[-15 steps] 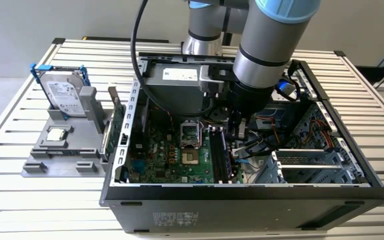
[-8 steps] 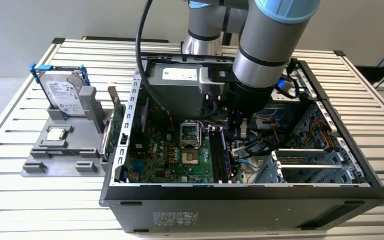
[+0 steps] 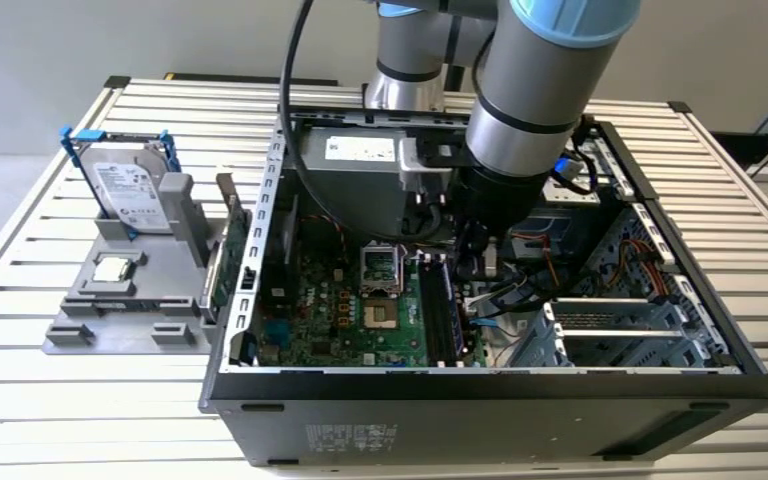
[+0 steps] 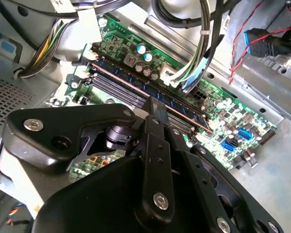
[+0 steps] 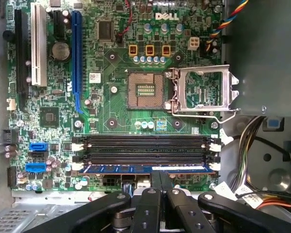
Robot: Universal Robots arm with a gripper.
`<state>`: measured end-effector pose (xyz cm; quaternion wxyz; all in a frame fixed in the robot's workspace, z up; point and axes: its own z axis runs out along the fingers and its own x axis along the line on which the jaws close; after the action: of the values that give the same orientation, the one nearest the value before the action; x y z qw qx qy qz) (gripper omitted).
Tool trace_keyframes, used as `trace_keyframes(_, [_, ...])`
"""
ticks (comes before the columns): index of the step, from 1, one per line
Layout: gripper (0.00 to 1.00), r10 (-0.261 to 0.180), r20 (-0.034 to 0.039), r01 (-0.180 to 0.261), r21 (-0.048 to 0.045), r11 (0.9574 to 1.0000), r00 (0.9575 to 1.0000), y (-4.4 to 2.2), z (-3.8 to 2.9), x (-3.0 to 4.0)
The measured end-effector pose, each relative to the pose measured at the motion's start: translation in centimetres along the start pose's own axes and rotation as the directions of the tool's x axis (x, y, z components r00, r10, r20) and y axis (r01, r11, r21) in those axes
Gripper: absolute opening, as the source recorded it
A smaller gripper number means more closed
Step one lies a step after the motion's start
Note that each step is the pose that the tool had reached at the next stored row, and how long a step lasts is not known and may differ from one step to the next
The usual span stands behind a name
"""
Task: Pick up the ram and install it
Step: 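Press down the ram until it locks into place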
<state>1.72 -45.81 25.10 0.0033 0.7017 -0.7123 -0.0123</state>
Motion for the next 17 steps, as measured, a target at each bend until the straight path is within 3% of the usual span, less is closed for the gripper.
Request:
trace_keyframes(7, [0.00, -0.001, 0.0000, 0.001, 0.0000, 1.0000, 1.0000, 0.00, 0.02, 0.01])
trace_keyframes(17, [0.00, 0.000, 0.0001, 0.000, -0.0002, 1.0000, 1.0000, -0.03, 1.33, 0.02])
